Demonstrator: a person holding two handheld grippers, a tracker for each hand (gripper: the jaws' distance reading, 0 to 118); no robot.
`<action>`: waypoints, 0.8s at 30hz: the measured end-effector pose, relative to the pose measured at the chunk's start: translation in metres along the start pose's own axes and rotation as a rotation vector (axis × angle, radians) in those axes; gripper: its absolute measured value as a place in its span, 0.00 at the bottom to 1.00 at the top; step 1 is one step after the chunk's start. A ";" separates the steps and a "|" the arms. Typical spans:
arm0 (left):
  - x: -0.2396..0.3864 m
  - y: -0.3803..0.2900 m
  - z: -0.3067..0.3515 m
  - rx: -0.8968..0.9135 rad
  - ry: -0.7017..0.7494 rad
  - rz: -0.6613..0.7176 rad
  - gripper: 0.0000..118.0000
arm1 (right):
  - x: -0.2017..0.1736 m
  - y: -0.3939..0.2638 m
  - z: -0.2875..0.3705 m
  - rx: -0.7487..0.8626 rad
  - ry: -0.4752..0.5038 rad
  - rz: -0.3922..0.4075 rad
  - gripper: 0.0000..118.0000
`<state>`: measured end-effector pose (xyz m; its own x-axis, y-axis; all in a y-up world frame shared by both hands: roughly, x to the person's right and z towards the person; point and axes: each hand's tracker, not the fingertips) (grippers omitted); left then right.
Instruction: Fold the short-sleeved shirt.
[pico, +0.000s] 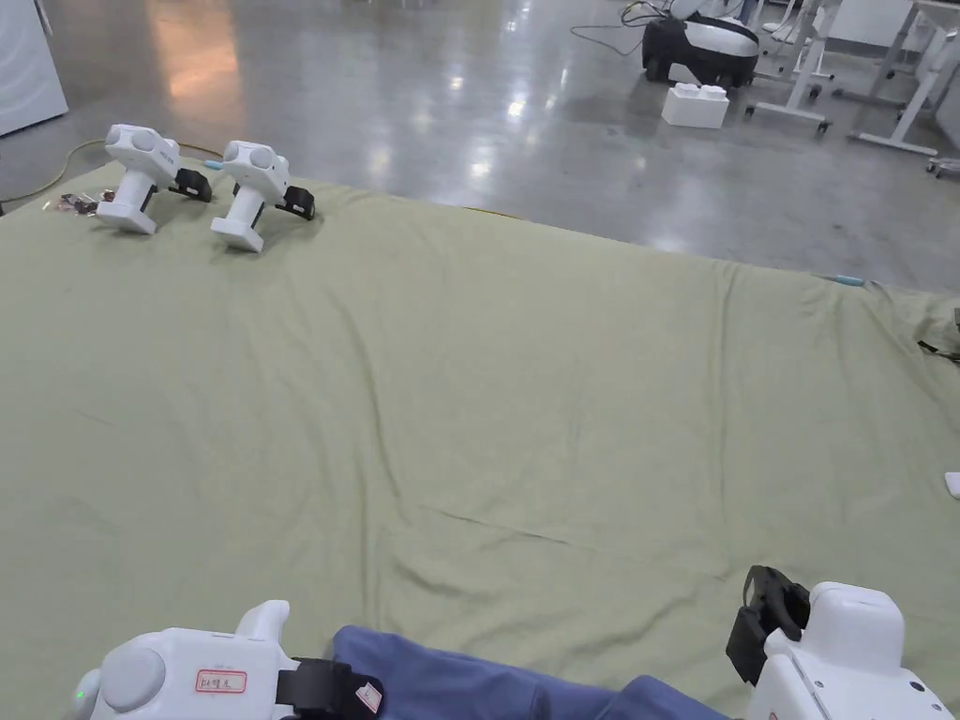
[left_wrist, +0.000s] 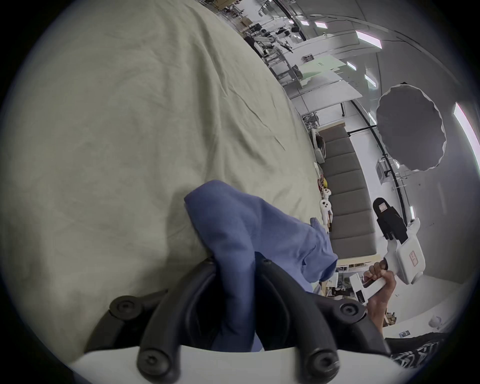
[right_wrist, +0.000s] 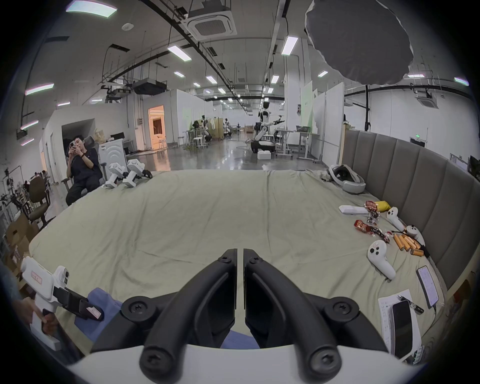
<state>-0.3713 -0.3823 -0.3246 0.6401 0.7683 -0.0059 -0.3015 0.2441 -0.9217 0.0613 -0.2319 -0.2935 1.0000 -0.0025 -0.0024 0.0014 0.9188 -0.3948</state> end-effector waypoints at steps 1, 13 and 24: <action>0.004 0.000 0.004 0.007 -0.009 0.001 0.18 | 0.000 0.001 0.002 0.016 -0.002 -0.002 0.05; 0.060 0.038 0.105 0.096 0.222 -0.192 0.16 | 0.007 0.009 0.006 0.056 -0.008 0.002 0.05; 0.126 0.046 0.159 0.180 0.660 -0.249 0.16 | 0.013 0.004 0.005 0.050 0.018 -0.025 0.05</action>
<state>-0.4165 -0.1805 -0.3061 0.9807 0.1743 -0.0889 -0.1662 0.5023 -0.8486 0.0739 -0.2260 -0.2902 0.9994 -0.0323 -0.0100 0.0268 0.9368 -0.3487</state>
